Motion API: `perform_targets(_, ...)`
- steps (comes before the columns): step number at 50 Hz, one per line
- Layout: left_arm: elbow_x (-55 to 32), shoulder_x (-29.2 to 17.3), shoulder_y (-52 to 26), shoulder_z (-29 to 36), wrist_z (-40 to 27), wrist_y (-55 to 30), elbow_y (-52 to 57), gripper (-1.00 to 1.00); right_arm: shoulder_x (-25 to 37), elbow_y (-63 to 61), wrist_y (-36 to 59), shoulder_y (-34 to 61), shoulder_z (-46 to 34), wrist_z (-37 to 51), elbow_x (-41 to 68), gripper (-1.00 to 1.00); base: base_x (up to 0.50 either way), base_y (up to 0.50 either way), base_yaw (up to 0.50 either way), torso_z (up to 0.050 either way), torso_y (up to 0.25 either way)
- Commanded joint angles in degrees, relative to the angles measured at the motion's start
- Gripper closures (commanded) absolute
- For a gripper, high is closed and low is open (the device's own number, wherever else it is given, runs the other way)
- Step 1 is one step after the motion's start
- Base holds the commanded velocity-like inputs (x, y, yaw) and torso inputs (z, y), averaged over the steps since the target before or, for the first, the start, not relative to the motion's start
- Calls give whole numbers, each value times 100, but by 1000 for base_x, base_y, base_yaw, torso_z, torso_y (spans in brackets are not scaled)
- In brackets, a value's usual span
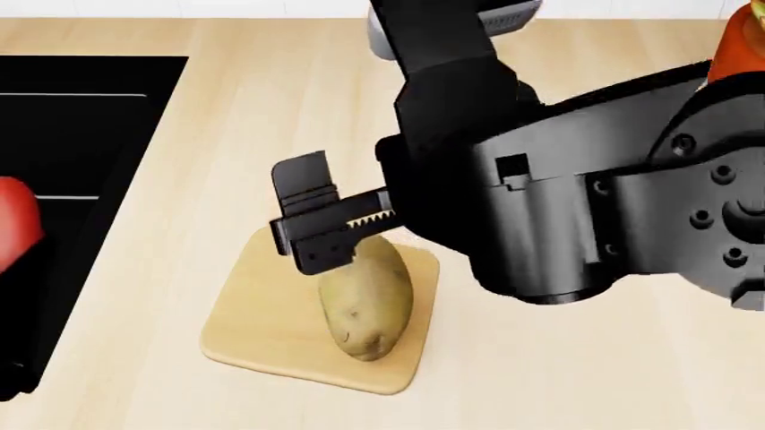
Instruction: Pick the vegetables from the sink and place them on the cutting board.
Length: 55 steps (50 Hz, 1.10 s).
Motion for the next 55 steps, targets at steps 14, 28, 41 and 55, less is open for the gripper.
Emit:
perform_targets(14,716,1529,-1749,2445,-212,-598,-651,100,1549,-2718,-1480,-134,1357,951,-679,-100,0,0,0,0,1)
perform_targets(28,2253,1768,-1949,3599,594,17,-1529,100,1889,-2947,-1559,143,1700,1005,-383,-100,0,0,0,0,0)
perform_targets(41,2669,1864,-1986,4037,815,259,-1948,100,1885,-2920,-1507,183,1720,979,-302,-100,0,0,0,0,0)
perform_targets(55,3069,1857,-1906,4400,948,530,-2312,100,1981,-3037,-1566,143,1781,1045,-210,-100,0,0,0,1,0)
